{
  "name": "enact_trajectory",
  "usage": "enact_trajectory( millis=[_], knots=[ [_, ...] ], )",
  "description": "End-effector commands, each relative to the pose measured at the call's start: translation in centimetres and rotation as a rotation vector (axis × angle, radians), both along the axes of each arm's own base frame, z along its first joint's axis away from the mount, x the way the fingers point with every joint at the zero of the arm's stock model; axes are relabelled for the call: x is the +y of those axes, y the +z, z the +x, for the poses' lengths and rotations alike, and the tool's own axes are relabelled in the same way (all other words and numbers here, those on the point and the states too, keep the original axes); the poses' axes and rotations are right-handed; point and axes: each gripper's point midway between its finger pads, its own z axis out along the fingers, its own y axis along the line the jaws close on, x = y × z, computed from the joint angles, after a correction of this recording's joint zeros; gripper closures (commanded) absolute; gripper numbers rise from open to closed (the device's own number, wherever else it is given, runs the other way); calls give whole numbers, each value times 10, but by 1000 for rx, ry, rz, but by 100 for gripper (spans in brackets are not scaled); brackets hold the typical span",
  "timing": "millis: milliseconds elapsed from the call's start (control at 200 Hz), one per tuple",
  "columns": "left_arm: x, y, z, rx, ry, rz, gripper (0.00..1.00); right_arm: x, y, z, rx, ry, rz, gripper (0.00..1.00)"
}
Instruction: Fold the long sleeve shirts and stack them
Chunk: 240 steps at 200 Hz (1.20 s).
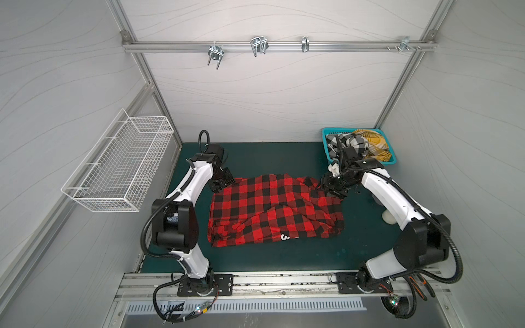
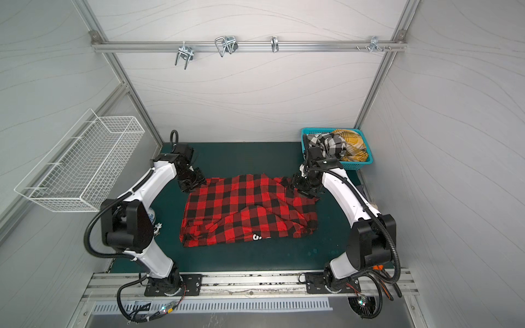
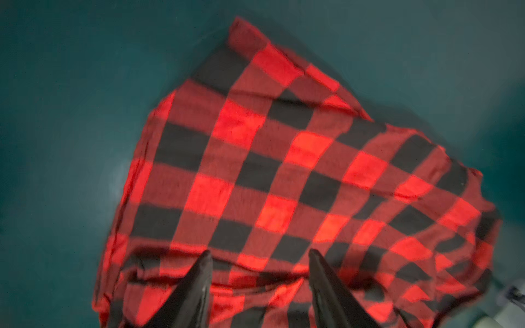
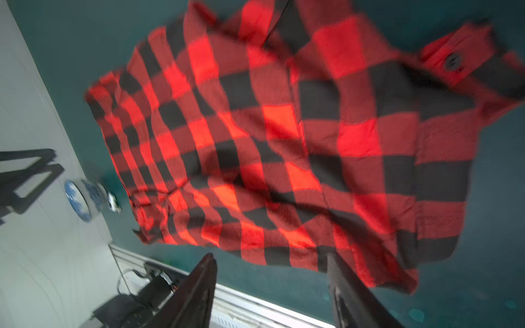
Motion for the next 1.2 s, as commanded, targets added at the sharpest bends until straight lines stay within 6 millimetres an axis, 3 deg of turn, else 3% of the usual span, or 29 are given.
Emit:
enact_trajectory(
  millis=[0,110,265,380,575,720,870,1051,1196],
  knots=[
    [20,5,44,-47,-20,65,42,2,5,13,-3,16,31,35],
    [28,-7,78,-8,-18,64,42,0,2,20,4,13,37,34],
    [47,-31,99,46,-9,109,40,-2,-7,18,18,-7,58,34],
    [54,-56,96,121,-11,120,41,-2,-16,14,41,-17,57,34],
    [43,-86,82,176,-17,58,44,-3,-28,11,71,-38,58,34],
    [31,-90,83,167,-11,-11,62,-6,-27,13,69,-43,38,34],
    [26,-79,84,145,-1,-40,100,-20,-30,24,66,-65,-46,33],
    [31,-35,73,60,27,-14,100,-44,-48,62,69,-108,-193,32],
    [25,-7,52,-8,48,-34,100,-39,-70,96,78,-97,-208,33]
  ],
)
